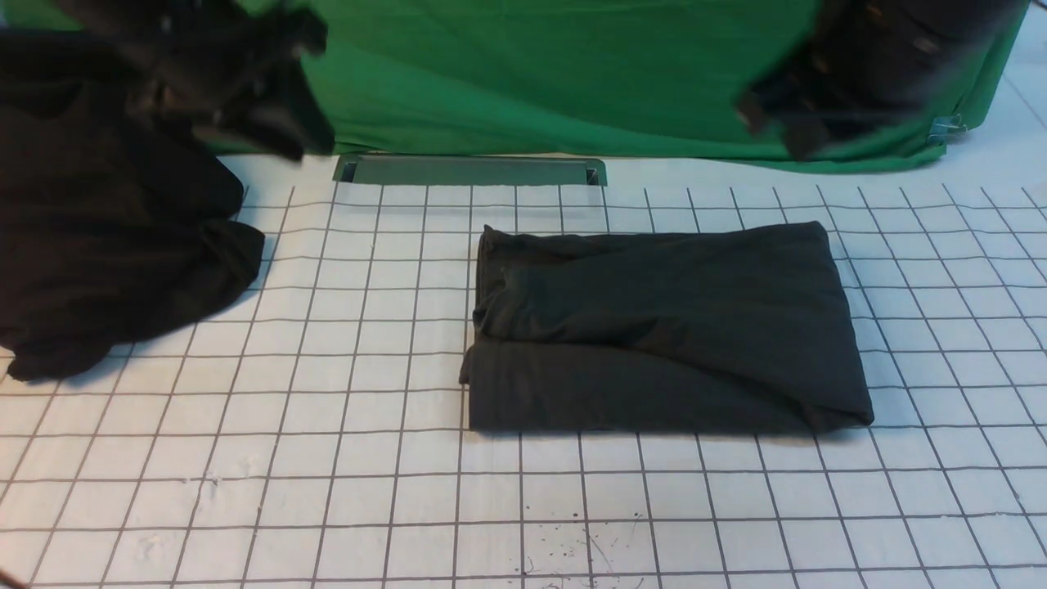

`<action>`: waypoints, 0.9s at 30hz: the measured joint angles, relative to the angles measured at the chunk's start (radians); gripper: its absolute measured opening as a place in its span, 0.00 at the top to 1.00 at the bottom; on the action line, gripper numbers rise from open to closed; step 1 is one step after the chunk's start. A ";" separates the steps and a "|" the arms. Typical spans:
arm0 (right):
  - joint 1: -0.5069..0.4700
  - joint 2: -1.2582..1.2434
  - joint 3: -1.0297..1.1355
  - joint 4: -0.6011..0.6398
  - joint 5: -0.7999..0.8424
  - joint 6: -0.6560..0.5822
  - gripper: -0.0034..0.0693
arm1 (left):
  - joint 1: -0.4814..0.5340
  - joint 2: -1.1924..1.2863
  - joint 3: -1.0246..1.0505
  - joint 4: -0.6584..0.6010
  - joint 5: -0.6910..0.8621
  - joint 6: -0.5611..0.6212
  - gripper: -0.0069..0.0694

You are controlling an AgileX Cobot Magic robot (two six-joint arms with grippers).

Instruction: Fold a long-sleeved shirt over a white checkered tablecloth.

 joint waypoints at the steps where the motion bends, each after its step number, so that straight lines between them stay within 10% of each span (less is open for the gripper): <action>1: -0.024 -0.044 0.064 0.000 0.002 0.000 0.88 | -0.006 -0.022 0.067 0.006 0.002 0.016 0.83; 14: -0.233 -0.153 0.555 0.048 -0.189 0.000 0.78 | -0.205 -0.067 0.406 0.161 -0.203 -0.230 0.89; 20: -0.205 -0.044 0.570 0.075 -0.250 0.000 0.40 | -0.329 -0.051 0.396 0.203 -0.330 -0.316 0.70; 27: -0.184 0.078 0.570 0.082 -0.329 0.000 0.26 | -0.386 0.017 0.383 0.191 -0.359 -0.321 0.39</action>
